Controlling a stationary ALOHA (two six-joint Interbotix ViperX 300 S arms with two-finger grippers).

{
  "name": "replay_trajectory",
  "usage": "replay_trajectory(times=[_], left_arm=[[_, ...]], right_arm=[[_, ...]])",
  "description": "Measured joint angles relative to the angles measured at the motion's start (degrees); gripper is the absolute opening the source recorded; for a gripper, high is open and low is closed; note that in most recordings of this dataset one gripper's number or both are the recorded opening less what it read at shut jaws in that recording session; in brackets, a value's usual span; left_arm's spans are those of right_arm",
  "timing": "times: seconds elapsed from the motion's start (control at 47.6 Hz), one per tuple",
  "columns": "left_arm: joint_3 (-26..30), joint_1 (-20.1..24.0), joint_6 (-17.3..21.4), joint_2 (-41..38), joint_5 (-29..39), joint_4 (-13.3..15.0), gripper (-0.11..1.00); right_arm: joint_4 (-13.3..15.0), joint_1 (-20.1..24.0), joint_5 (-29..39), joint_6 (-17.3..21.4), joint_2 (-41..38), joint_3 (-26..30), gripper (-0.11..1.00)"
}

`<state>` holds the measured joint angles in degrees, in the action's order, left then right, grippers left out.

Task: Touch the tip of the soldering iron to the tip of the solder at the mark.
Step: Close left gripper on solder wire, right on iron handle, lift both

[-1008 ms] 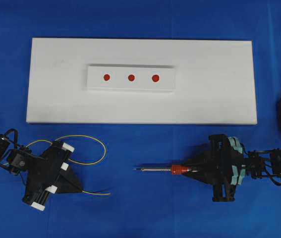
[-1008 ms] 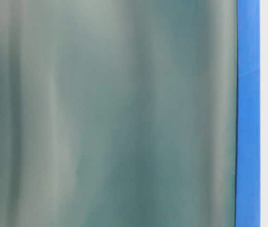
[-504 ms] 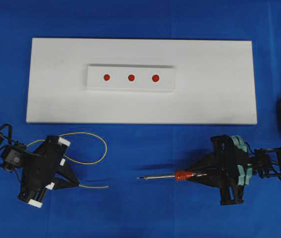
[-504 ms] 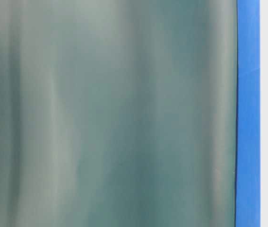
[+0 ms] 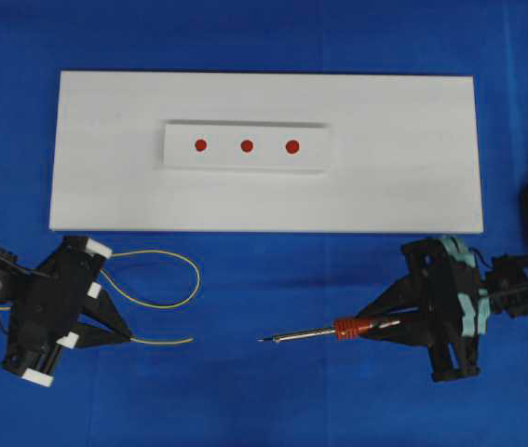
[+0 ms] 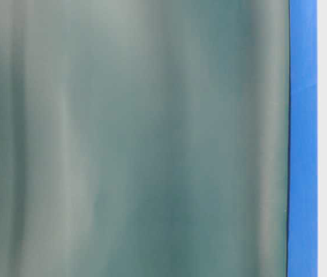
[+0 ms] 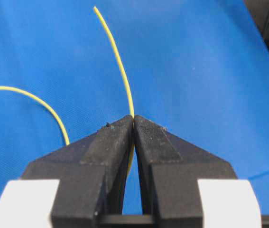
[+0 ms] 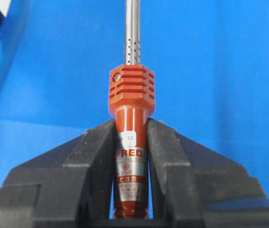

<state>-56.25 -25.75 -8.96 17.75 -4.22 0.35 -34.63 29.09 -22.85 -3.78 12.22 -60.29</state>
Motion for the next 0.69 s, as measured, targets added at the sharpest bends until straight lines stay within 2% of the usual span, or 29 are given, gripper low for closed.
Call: replay_trajectory(times=[0.126, 0.399, 0.567, 0.693], left_arm=[[1.05, 0.62, 0.00, 2.46, 4.66, -0.09, 0.03], [2.46, 3.25, 0.00, 2.55, 7.03, -0.09, 0.03], [4.92, 8.35, 0.00, 2.29, 11.60, -0.18, 0.03], [7.12, 13.18, -0.44, 1.14, 16.61, -0.18, 0.03]], right_arm=[[-0.09, -2.55, 5.62, -1.32, 2.72, 0.97, 0.06], [-0.09, -6.86, 10.63, -2.46, 3.08, 1.93, 0.06], [0.53, -13.97, 16.79, -2.55, 3.60, 2.81, 0.06], [2.81, -20.30, 22.15, -2.55, 3.60, 4.57, 0.06]])
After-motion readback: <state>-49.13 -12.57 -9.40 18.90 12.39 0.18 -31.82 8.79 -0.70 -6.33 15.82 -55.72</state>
